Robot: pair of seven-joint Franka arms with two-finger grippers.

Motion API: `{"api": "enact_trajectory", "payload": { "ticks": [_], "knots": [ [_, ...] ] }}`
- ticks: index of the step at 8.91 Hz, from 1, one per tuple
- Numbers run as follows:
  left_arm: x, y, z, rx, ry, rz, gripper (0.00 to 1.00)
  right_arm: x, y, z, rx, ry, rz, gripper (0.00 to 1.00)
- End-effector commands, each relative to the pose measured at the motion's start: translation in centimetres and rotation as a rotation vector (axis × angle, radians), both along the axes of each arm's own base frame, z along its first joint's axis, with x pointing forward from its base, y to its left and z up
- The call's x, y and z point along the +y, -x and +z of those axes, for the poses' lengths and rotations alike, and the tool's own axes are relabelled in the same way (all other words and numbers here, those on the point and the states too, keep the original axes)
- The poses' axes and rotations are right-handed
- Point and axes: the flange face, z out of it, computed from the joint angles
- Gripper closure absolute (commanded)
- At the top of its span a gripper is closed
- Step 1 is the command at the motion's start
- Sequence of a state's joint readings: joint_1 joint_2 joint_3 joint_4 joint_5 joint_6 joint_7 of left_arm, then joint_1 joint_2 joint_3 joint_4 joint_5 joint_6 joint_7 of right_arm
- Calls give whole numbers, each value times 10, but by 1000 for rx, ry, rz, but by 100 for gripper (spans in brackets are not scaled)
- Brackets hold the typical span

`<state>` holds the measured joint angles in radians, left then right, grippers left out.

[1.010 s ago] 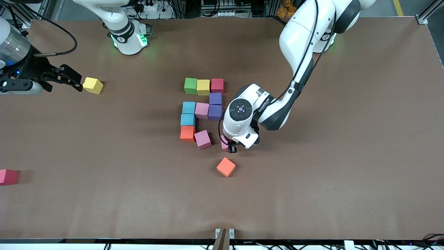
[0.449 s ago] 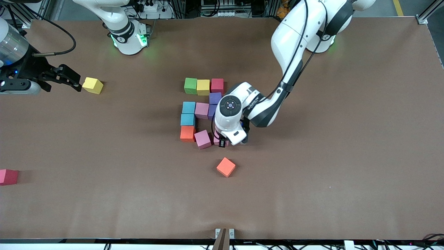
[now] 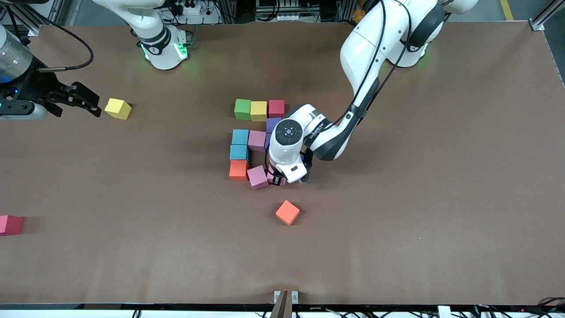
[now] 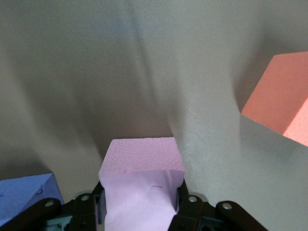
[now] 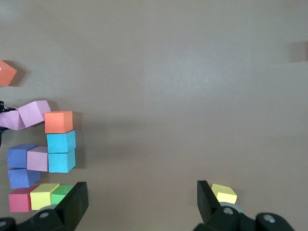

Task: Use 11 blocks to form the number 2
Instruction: 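Lower the pink cube beside the other pink cube with the left gripper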

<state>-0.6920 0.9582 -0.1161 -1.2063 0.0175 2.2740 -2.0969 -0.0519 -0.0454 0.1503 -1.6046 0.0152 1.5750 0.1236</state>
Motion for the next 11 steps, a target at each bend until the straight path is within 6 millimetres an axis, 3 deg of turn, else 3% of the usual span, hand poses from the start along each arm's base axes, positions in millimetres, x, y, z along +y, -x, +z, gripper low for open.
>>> {"api": "enact_trajectory", "payload": {
  "ticks": [1,6,11],
  "knots": [
    [-5,-1,2,-37,27,-27,100,-4,1,7,-4,11,4,0],
    [-5,-8,7,-33,91,155,100,-4,1,7,-4,11,4,0],
    [-14,4,-4,-24,80,137,100,-4,1,7,-4,11,4,0]
  ]
}}
